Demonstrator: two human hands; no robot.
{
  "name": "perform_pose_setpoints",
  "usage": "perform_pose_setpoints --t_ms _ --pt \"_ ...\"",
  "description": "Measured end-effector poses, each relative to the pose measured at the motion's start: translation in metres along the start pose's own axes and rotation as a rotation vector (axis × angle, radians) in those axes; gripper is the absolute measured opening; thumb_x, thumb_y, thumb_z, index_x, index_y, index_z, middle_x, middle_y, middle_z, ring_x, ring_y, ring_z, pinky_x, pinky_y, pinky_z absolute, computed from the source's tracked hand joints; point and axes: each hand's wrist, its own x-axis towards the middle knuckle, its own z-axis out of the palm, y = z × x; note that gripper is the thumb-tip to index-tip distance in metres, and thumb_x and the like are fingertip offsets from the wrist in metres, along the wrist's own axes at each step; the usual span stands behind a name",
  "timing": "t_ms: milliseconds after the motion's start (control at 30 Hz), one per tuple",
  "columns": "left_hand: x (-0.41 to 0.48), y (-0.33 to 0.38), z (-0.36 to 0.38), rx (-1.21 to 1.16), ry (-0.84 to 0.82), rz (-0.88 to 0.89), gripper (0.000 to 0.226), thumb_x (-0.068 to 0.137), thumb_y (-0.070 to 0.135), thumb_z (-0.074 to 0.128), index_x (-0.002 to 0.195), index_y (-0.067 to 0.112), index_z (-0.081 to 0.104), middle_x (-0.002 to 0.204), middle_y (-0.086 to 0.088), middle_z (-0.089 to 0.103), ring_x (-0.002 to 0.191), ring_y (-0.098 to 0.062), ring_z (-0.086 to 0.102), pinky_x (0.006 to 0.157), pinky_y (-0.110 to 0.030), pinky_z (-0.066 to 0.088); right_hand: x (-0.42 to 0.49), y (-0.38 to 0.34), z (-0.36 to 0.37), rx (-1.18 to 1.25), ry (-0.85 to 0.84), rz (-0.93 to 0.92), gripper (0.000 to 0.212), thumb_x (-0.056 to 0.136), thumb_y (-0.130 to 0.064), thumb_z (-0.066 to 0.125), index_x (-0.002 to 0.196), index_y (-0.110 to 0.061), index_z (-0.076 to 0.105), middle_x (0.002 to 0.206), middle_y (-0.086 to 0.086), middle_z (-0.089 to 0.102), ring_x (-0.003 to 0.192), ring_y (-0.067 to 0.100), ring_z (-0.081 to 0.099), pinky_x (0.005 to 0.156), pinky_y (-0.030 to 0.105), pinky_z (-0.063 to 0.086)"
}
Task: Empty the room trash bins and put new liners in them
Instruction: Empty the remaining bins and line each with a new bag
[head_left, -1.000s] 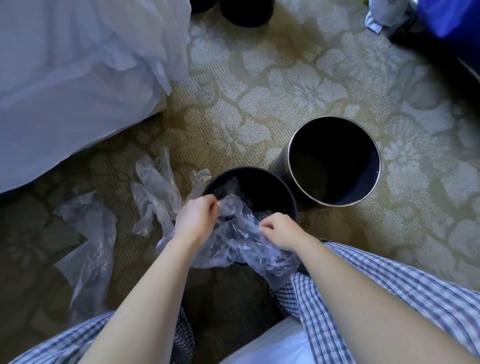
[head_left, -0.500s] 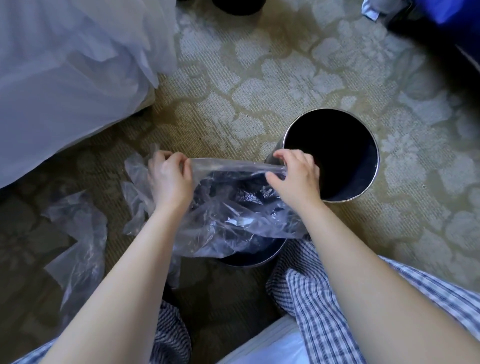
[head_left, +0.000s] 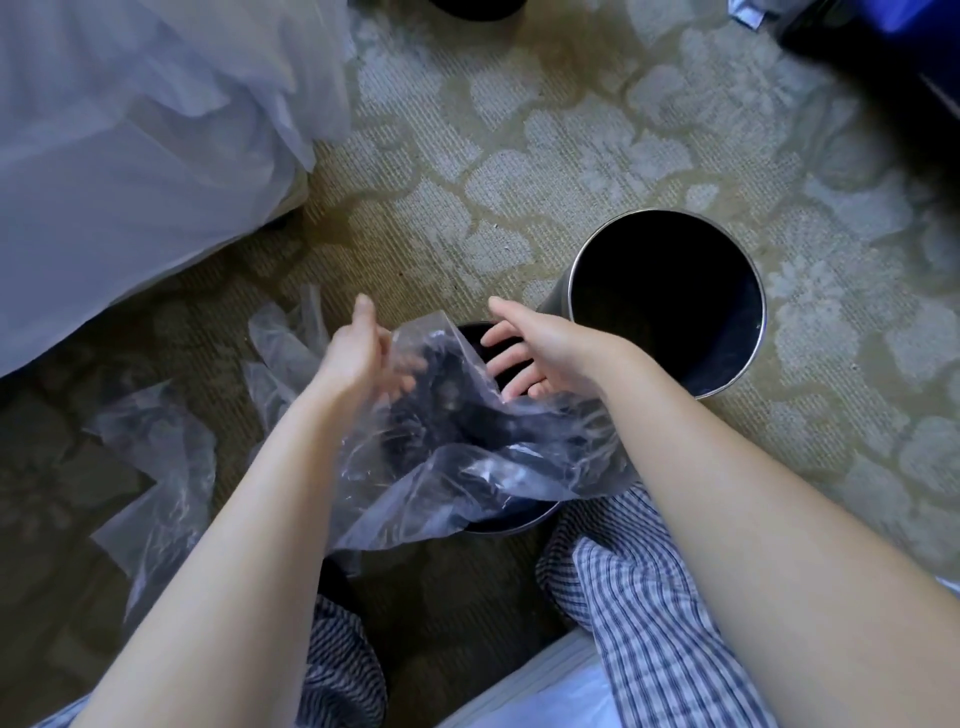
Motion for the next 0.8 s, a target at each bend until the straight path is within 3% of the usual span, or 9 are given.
perform_pose_setpoints --t_ms 100,167,267,333,400,467,533,633,800 --pt "-0.002 0.004 -0.013 0.205 -0.186 -0.070 0.035 0.099 0.039 0.042 0.092 0.008 0.056 0.067 -0.006 0.071 0.043 -0.014 0.039 0.040 -0.019 0.029 -0.006 -0.001 -0.004 -0.124 -0.044 0.038 0.045 0.100 -0.047 0.030 0.117 -0.012 0.053 0.077 0.004 0.072 0.050 0.010 0.038 0.052 0.023 0.027" --pt "-0.004 0.006 -0.019 0.342 -0.275 -0.015 0.027 0.093 0.035 0.057 0.097 0.009 0.064 0.071 -0.004 0.067 0.052 -0.016 0.043 0.048 -0.023 0.033 -0.010 -0.003 -0.001 -0.274 -0.076 0.018 0.041 0.099 -0.044 0.036 0.114 -0.013 0.058 0.069 -0.004 0.065 0.053 0.008 0.035 0.055 0.022 0.027" --pt "-0.013 0.013 -0.021 0.287 -0.385 0.095 0.013 0.088 0.017 0.065 0.100 0.015 0.064 0.085 -0.009 0.063 0.073 -0.018 0.058 0.064 -0.026 0.047 -0.014 -0.005 0.007 -0.323 -0.083 -0.064 0.032 0.095 -0.045 0.046 0.102 -0.020 0.065 0.084 -0.008 0.057 0.074 0.007 0.046 0.072 0.025 0.033" --pt "-0.018 0.017 -0.020 0.146 -0.485 0.142 0.022 0.086 0.003 0.062 0.107 0.013 0.059 0.078 -0.004 0.060 0.066 -0.008 0.061 0.063 -0.016 0.051 -0.017 -0.004 0.013 -0.275 -0.119 -0.145 0.018 0.094 -0.036 0.053 0.093 -0.021 0.063 0.100 -0.006 0.062 0.096 0.007 0.053 0.085 0.026 0.035" --pt "-0.021 0.023 -0.023 0.096 -0.566 0.204 0.030 0.084 -0.008 0.059 0.108 0.010 0.057 0.067 0.003 0.050 0.057 -0.004 0.054 0.057 -0.012 0.047 -0.017 -0.003 0.019 -0.160 -0.200 -0.183 0.009 0.094 -0.023 0.056 0.087 -0.019 0.057 0.086 -0.007 0.064 0.083 0.000 0.059 0.084 0.023 0.041" --pt "-0.021 0.025 -0.025 0.096 -0.633 0.239 0.038 0.079 -0.013 0.062 0.107 0.011 0.057 0.062 0.006 0.045 0.053 -0.004 0.047 0.051 -0.013 0.043 -0.018 -0.002 0.024 -0.008 -0.261 -0.181 0.004 0.093 -0.014 0.057 0.095 -0.016 0.055 0.071 -0.008 0.058 0.054 -0.004 0.055 0.065 0.016 0.043" --pt "-0.021 0.026 -0.026 0.108 -0.660 0.243 0.043 0.073 -0.011 0.063 0.108 0.012 0.055 0.059 0.007 0.043 0.050 -0.005 0.041 0.046 -0.015 0.038 -0.019 -0.002 0.025 -0.029 -0.270 -0.200 0.015 0.092 -0.015 0.059 0.106 -0.018 0.056 0.074 -0.006 0.058 0.048 -0.003 0.051 0.052 0.015 0.040" --pt "-0.022 0.027 -0.025 0.227 -0.559 0.264 0.041 0.080 -0.017 0.059 0.104 0.017 0.056 0.058 0.007 0.041 0.049 -0.008 0.037 0.044 -0.017 0.034 -0.021 -0.004 0.018 -0.107 -0.239 -0.224 0.002 0.091 -0.021 0.061 0.091 -0.019 0.060 0.064 -0.009 0.045 0.043 -0.003 0.040 0.044 0.011 0.031" --pt "-0.018 0.025 -0.028 0.664 -0.093 0.445 0.024 0.080 0.007 0.067 0.100 0.019 0.061 0.079 -0.007 0.060 0.063 -0.014 0.051 0.056 -0.026 0.044 -0.017 -0.006 -0.009 0.014 -0.029 -0.268 0.017 0.089 -0.020 0.063 0.072 -0.019 0.067 0.060 -0.006 0.041 0.054 0.007 0.032 0.053 0.018 0.026"
